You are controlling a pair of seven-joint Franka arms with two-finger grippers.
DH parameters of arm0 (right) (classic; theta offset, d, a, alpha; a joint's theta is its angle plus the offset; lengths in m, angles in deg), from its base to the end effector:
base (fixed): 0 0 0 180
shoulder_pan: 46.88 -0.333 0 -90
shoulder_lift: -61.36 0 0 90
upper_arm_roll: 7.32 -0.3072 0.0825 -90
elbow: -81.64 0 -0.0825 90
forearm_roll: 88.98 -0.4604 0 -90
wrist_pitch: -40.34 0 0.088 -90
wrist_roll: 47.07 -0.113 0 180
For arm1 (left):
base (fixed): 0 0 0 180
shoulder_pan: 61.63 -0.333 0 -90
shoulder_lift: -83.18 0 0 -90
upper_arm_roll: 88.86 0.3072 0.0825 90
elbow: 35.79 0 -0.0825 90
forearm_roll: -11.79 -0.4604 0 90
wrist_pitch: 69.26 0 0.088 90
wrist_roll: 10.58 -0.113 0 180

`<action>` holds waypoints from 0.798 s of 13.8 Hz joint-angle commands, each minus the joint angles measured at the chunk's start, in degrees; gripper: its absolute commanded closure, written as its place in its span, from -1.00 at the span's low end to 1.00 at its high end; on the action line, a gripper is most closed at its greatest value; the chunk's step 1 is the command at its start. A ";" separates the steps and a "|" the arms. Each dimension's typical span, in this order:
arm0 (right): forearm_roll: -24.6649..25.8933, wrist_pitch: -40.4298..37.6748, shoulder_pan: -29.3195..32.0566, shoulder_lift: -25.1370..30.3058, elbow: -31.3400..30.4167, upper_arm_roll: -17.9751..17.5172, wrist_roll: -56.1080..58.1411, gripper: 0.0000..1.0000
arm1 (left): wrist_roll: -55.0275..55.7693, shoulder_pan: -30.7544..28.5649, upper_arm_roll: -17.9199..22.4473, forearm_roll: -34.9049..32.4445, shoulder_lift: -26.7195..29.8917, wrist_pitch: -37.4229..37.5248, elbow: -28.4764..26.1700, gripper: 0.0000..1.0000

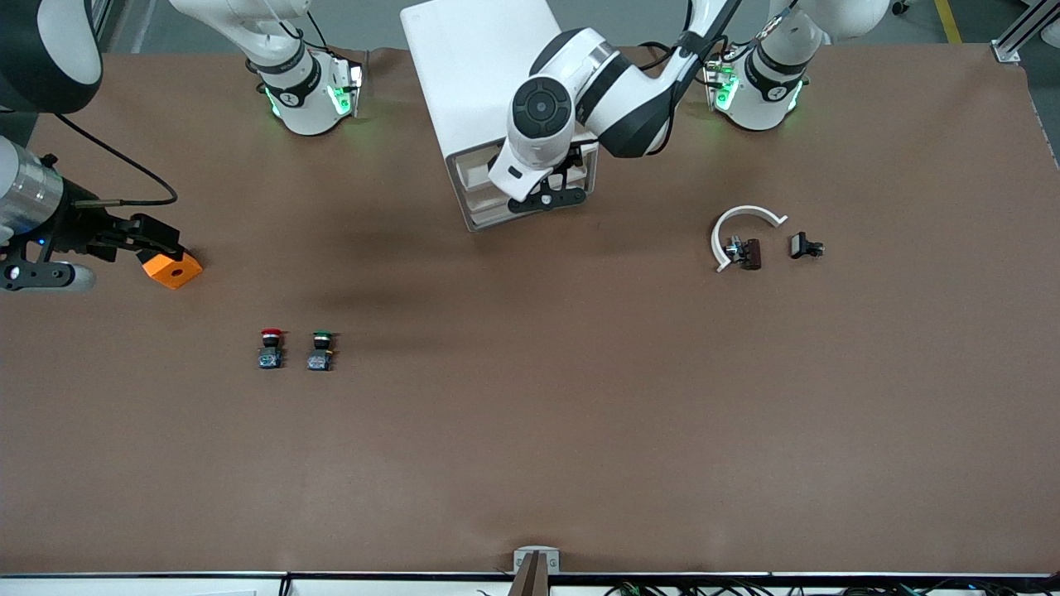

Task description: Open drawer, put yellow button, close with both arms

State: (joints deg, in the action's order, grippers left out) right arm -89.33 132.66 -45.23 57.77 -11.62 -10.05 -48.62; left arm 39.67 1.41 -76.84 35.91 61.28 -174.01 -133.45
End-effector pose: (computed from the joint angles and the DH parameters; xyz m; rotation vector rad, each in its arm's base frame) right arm 0.6472 0.0122 0.5419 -3.1318 0.0136 0.1241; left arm 0.4010 -0.5655 0.3093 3.0625 0.2160 -0.6144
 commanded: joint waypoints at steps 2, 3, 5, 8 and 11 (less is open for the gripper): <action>1.06 0.94 0.81 1.65 -1.92 -0.78 0.75 -1.00 | 3.44 0.24 -2.18 3.12 0.81 -0.02 -1.31 -1.00; 1.06 0.94 0.72 1.65 -1.92 -0.78 0.84 -1.00 | 3.45 0.24 -2.36 4.43 0.72 -0.02 -1.31 -1.00; 1.06 0.94 0.72 1.65 -1.83 -0.78 0.75 -1.00 | 3.80 -0.72 -2.19 4.89 0.81 1.47 -0.78 -1.00; 1.23 0.93 0.55 1.56 -1.83 -0.78 0.75 -1.00 | 4.06 -6.77 -2.01 5.06 0.81 3.92 1.93 -1.00; 1.49 1.02 0.37 1.39 -1.83 -0.87 0.75 -1.00 | 3.54 -17.74 -1.75 4.01 0.72 6.75 7.03 -1.00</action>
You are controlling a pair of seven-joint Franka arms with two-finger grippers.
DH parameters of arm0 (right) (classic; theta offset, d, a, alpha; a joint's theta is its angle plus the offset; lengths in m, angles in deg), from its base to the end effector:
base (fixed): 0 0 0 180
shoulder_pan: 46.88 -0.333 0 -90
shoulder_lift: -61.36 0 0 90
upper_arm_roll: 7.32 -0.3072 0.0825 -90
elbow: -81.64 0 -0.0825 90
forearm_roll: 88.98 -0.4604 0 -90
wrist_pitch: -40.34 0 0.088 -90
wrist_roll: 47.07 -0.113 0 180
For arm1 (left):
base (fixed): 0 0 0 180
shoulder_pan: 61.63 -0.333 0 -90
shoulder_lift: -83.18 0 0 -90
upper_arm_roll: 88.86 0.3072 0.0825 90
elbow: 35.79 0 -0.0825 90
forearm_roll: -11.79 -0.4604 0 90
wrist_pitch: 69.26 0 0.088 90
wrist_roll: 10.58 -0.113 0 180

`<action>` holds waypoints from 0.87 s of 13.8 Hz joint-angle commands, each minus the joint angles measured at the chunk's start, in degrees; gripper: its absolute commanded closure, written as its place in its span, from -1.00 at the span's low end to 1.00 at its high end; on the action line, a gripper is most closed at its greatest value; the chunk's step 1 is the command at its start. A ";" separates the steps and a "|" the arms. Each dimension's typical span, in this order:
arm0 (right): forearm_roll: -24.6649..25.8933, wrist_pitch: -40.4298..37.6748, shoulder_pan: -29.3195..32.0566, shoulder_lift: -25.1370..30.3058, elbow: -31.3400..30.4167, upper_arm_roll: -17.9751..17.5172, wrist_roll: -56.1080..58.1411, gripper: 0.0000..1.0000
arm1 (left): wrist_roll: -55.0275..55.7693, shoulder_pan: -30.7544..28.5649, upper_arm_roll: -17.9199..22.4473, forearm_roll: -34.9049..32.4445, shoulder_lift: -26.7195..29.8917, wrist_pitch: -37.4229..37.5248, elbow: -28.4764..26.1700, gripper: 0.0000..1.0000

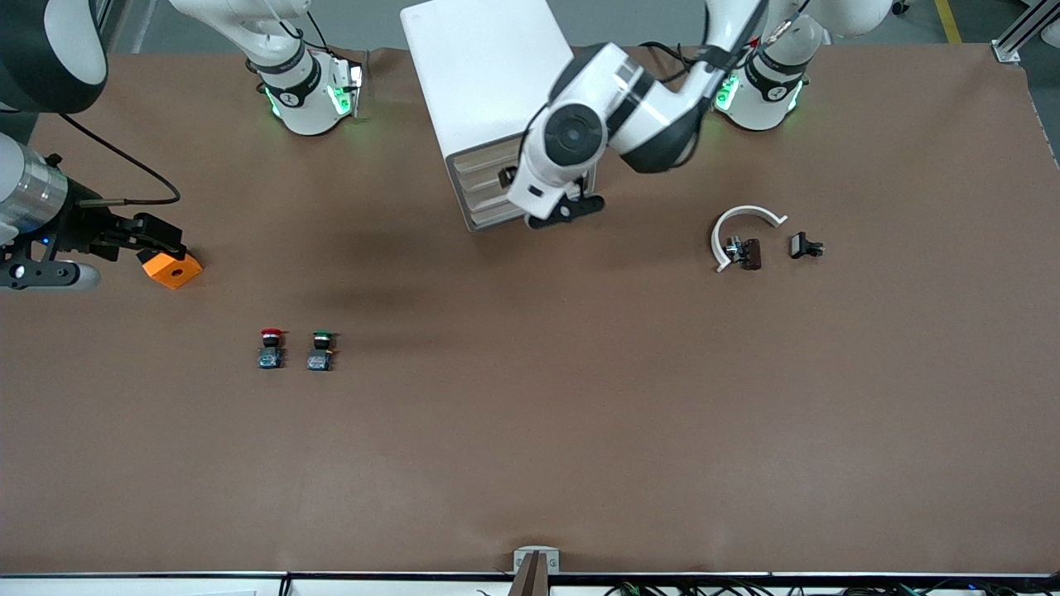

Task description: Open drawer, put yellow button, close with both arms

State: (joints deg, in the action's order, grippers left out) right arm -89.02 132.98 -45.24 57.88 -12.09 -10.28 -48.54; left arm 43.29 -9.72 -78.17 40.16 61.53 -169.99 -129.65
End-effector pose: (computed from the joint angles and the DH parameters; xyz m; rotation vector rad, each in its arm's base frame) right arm 0.6467 0.0143 0.5391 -3.1372 0.0042 0.1252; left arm 0.4915 -0.5035 0.3439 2.9183 0.5490 -0.6973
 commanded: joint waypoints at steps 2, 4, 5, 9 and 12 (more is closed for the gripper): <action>1.19 0.96 0.37 1.19 -1.37 -0.73 0.67 -1.00 | -0.61 -15.39 -0.41 -1.98 0.55 2.73 6.83 -1.00; 1.28 1.05 0.37 1.19 -1.37 -0.81 0.58 -1.00 | -2.79 -20.95 -0.41 -8.81 0.47 2.64 9.21 -1.00; 1.54 1.05 0.29 1.19 -1.37 -0.82 0.58 -1.00 | -5.24 -22.54 -0.41 -13.73 0.73 2.64 9.31 -1.00; 2.07 1.14 -0.33 1.10 -1.37 -0.99 0.06 -1.00 | -15.18 -26.86 -0.33 -27.29 3.53 2.81 11.15 -1.00; 2.16 1.05 -0.77 1.19 -0.93 -0.99 -0.03 -1.00 | -18.01 -29.85 -0.41 -28.28 8.01 6.84 11.15 -1.00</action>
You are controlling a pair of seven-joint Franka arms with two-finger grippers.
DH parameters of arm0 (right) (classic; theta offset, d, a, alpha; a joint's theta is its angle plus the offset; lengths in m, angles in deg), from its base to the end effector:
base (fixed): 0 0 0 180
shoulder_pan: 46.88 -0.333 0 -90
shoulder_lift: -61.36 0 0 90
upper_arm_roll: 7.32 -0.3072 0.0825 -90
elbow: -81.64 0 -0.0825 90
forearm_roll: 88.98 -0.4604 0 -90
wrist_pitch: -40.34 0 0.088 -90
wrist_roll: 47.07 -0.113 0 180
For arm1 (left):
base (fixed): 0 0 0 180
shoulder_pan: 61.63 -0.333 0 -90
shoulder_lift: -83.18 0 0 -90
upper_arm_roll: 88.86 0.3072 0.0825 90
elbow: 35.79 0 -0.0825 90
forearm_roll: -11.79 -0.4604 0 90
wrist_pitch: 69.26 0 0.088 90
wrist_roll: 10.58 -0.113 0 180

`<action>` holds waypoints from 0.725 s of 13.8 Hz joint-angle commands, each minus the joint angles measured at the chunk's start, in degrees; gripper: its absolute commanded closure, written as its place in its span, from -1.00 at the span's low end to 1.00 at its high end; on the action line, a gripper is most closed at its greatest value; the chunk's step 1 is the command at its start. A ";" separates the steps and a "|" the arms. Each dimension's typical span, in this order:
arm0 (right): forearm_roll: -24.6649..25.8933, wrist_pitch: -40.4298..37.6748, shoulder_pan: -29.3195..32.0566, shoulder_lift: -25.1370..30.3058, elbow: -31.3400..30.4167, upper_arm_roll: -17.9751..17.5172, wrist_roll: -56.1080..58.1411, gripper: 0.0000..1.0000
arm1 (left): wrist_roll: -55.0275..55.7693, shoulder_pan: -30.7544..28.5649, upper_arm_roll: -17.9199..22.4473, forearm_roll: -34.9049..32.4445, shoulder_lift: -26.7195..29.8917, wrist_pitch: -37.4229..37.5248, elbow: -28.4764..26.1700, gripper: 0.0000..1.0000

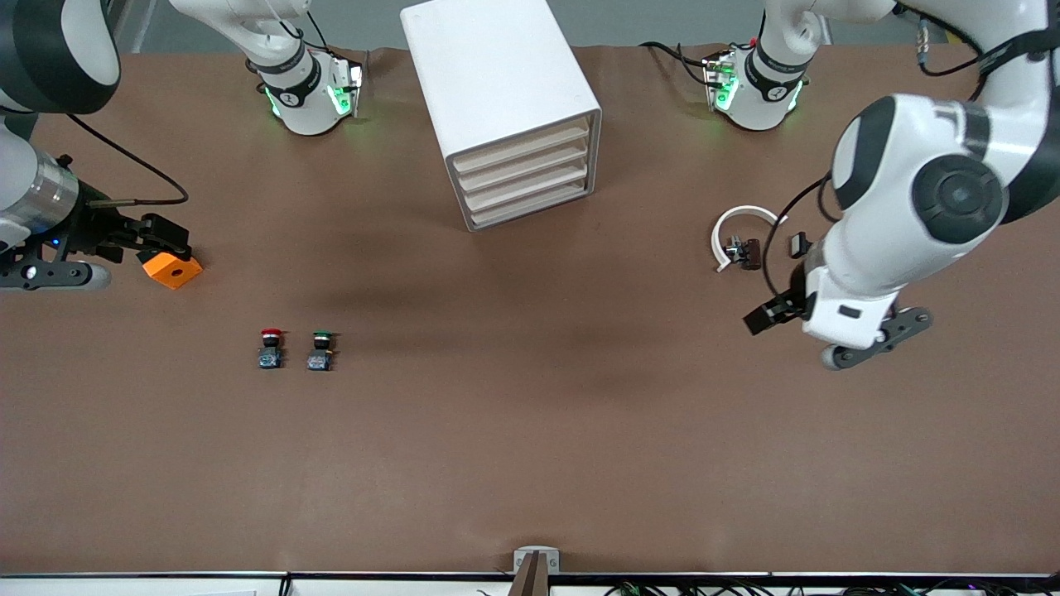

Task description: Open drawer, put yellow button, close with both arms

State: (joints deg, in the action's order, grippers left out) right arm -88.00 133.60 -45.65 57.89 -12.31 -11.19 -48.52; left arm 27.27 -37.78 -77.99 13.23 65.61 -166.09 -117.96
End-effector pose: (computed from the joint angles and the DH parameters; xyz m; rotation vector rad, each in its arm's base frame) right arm 0.6471 0.0271 0.5380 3.1239 0.0350 -0.1124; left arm 0.6979 -0.1791 0.4904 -3.0214 -0.6602 0.0419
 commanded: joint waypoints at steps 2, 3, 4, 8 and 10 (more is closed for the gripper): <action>1.13 0.43 -0.36 1.27 -0.09 -0.08 0.39 -1.00 | -4.96 -2.32 -0.59 -1.35 7.70 6.98 -0.79 -1.00; 1.13 0.43 -0.27 1.19 0.26 -0.08 0.65 -1.00 | -6.63 -3.19 -0.68 -1.35 9.38 8.57 -0.88 -1.00; 1.13 0.43 -0.18 1.18 0.70 -0.08 0.83 -1.00 | -8.56 -4.07 -0.76 -1.35 10.96 9.98 -1.06 -1.00; 0.96 -0.53 0.08 1.62 3.69 0.27 3.56 -1.00 | -17.88 -7.24 -1.12 -0.91 15.53 12.46 -2.97 -1.00; 0.69 -3.77 0.08 1.80 5.26 0.01 3.03 -1.00 | -19.82 -13.09 -6.52 -0.64 18.35 11.41 -6.58 -1.00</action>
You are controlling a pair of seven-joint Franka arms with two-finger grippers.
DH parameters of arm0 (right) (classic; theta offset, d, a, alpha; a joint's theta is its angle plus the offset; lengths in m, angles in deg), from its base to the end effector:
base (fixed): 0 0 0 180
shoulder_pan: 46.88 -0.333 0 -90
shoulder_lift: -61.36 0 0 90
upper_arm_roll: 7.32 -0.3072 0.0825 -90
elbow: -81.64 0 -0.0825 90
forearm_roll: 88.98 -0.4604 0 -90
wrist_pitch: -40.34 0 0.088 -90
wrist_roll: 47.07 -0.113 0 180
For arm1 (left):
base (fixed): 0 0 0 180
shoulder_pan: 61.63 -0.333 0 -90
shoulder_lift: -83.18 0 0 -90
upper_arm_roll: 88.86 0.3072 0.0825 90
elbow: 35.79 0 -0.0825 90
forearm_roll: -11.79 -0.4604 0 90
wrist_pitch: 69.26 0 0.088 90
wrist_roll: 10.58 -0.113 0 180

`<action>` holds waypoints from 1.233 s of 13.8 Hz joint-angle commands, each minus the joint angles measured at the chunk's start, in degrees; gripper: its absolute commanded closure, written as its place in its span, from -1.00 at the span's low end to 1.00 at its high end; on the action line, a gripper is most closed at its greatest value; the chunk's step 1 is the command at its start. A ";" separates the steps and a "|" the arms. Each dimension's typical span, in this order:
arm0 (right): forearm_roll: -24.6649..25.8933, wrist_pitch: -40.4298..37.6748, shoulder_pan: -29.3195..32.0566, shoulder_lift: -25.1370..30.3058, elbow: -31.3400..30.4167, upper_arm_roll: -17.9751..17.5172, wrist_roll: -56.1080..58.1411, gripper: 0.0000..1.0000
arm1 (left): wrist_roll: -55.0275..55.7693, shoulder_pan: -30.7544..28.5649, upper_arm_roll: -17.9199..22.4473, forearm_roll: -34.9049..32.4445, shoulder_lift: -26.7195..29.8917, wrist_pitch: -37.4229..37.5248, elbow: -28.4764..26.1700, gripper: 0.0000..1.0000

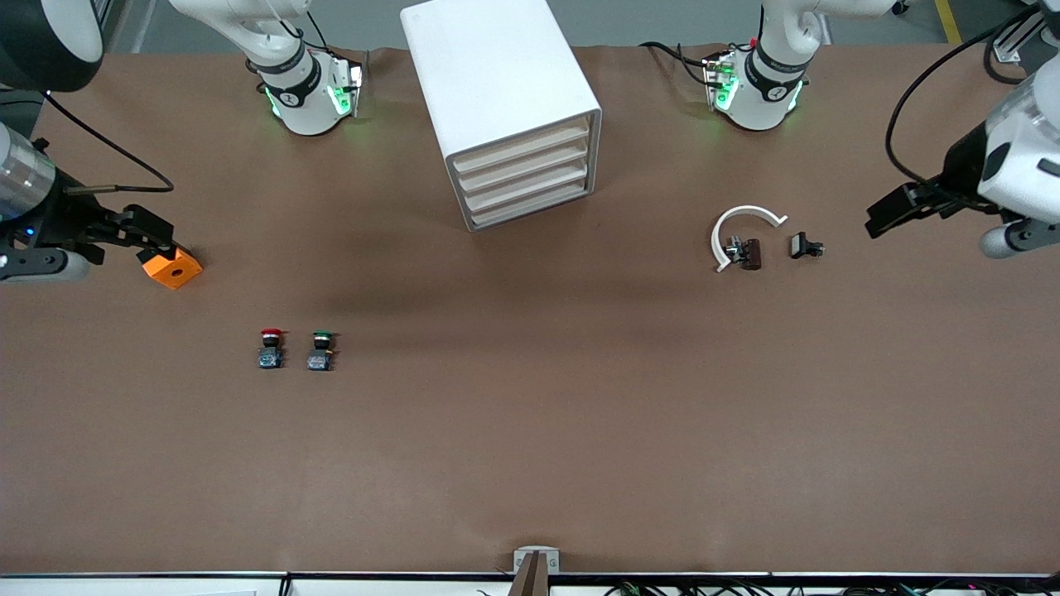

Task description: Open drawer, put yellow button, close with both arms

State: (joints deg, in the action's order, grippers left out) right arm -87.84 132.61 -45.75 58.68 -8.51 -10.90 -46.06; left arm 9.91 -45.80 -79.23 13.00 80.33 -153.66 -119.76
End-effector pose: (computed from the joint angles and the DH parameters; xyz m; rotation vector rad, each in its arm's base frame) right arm 0.6471 0.0247 0.5819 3.1230 0.0956 -0.0148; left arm 0.6315 -0.0738 0.6275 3.1140 0.3877 -0.0680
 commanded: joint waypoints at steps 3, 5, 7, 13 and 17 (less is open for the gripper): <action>0.18 -7.00 0.10 1.01 4.02 -0.28 0.22 -1.00 | -4.06 -14.86 -16.91 -0.86 4.69 -0.77 -5.41 -1.00; 0.18 -7.89 0.19 1.09 4.19 0.07 0.22 -1.00 | -4.67 -15.04 -16.92 -0.95 5.66 -0.77 -6.56 -1.00; 0.96 -8.24 0.19 1.09 4.72 -0.02 0.22 -1.00 | -6.94 -15.31 -16.75 -0.86 5.49 -0.77 -6.21 -1.00; 0.88 -9.38 0.63 0.74 6.74 0.07 0.22 -1.00 | -13.28 -19.08 -16.48 -0.95 5.75 0.89 -5.50 -1.00; 0.88 -9.38 0.54 0.74 6.83 0.07 0.22 -1.00 | -12.93 -19.00 -16.48 -1.12 5.22 0.99 -4.63 -1.00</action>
State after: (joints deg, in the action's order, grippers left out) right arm -87.77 124.20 -45.65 59.55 -2.77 -10.46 -46.06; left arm -2.53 -64.58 -95.22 12.96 84.67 -153.37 -124.50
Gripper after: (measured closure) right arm 0.000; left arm 0.000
